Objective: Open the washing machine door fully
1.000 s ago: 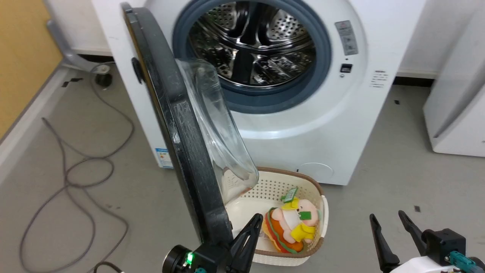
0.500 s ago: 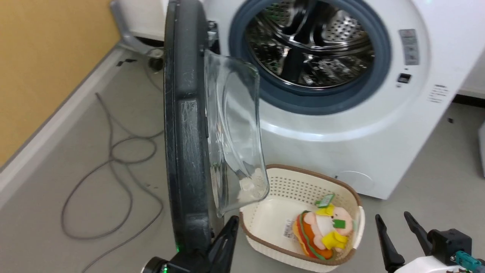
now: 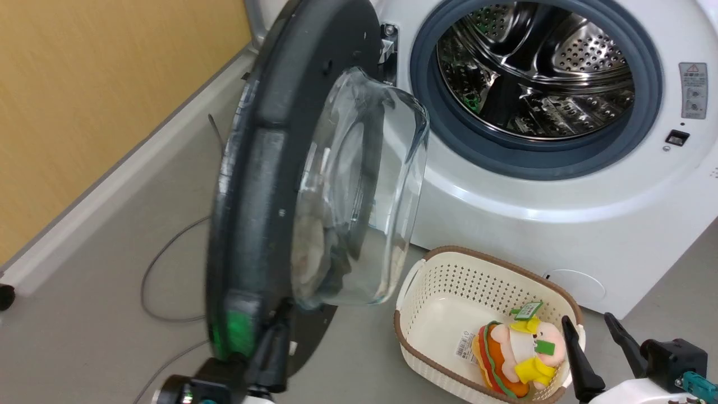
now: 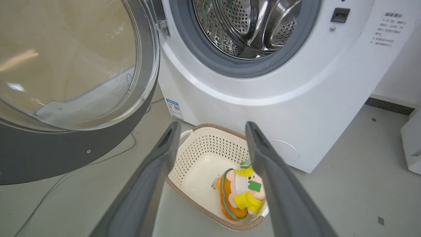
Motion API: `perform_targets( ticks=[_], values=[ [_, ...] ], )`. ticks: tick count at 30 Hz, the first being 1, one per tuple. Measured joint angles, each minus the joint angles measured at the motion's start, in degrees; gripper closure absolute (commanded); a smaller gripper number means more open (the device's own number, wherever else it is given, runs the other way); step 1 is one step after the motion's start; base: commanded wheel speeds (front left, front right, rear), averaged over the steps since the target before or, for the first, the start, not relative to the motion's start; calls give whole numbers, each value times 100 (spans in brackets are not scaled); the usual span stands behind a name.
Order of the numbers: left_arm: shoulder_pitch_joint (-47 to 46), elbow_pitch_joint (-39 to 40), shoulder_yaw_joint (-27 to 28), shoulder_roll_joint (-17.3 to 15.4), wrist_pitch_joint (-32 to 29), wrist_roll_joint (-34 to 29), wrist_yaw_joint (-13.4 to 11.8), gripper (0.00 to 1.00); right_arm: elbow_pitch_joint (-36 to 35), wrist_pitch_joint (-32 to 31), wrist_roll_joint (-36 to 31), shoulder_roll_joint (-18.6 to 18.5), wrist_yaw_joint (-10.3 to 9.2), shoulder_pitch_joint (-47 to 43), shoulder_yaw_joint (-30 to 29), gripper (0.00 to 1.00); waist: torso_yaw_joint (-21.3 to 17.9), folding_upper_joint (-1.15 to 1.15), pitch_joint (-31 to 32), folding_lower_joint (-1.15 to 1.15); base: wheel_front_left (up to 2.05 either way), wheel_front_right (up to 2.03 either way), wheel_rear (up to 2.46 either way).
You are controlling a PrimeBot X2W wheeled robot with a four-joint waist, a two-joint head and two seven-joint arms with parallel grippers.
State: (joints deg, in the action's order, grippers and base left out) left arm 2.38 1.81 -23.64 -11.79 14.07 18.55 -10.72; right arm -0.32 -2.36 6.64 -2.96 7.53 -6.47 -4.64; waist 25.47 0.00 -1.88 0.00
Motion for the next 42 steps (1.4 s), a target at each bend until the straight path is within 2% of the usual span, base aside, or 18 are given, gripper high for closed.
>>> perform_targets(
  ticks=[6,10,18,34,42],
  values=[
    [-16,-25,526,-180,36,86,-73,100,-8,-15,-1,-1,0,0,0,0,27,0,-44,0,0,0,0],
    [-148,-190,878,-318,60,211,-11,100,-37,-75,-3,-1,0,1,-33,0,10,0,-115,0,0,0,0],
    [-703,-765,1896,-533,60,436,363,100,-162,-215,-163,-1,0,23,-68,0,-112,0,-302,0,0,0,0],
    [-1810,-2342,3406,-554,62,200,1149,100,-256,-360,-293,-1,0,195,-35,0,-329,0,-598,0,0,0,0],
    [-1883,-2562,3763,-369,62,-205,1244,100,-232,-354,-311,-1,0,229,-45,0,-365,0,-542,0,0,0,0]
  ],
)
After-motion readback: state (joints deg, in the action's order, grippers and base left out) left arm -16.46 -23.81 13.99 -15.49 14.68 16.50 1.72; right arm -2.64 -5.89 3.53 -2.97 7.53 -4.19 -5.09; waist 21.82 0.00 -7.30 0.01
